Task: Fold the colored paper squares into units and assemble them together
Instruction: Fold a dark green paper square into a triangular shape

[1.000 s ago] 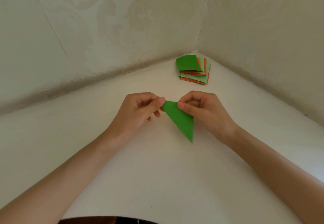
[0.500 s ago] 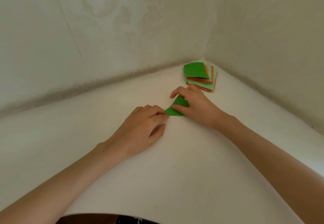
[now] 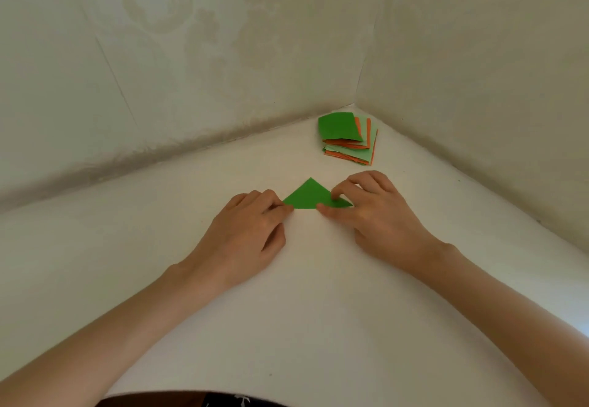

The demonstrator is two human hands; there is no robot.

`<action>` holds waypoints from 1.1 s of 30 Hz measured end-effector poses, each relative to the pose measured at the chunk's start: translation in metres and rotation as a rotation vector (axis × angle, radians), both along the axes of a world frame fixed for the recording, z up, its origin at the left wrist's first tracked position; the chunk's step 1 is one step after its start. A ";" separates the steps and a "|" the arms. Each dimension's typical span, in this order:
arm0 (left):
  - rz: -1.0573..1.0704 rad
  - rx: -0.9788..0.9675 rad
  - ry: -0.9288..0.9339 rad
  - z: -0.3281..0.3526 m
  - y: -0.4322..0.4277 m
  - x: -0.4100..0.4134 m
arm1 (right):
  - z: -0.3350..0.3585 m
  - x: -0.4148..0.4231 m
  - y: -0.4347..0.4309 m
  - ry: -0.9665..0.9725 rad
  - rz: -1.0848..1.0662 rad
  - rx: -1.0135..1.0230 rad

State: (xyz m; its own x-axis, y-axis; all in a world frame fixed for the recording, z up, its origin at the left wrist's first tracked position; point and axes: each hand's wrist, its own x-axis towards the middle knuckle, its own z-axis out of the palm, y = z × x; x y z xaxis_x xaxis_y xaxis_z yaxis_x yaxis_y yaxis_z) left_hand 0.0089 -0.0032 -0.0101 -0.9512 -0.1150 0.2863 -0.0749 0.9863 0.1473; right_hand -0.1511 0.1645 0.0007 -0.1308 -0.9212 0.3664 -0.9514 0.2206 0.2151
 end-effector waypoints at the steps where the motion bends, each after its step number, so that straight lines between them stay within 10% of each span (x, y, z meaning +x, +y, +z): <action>1: 0.001 0.006 0.001 0.000 0.000 0.001 | -0.001 -0.003 0.008 -0.020 -0.025 -0.003; 33: 0.019 0.069 0.013 0.000 0.002 0.003 | 0.003 0.006 0.003 -0.343 -0.404 -0.040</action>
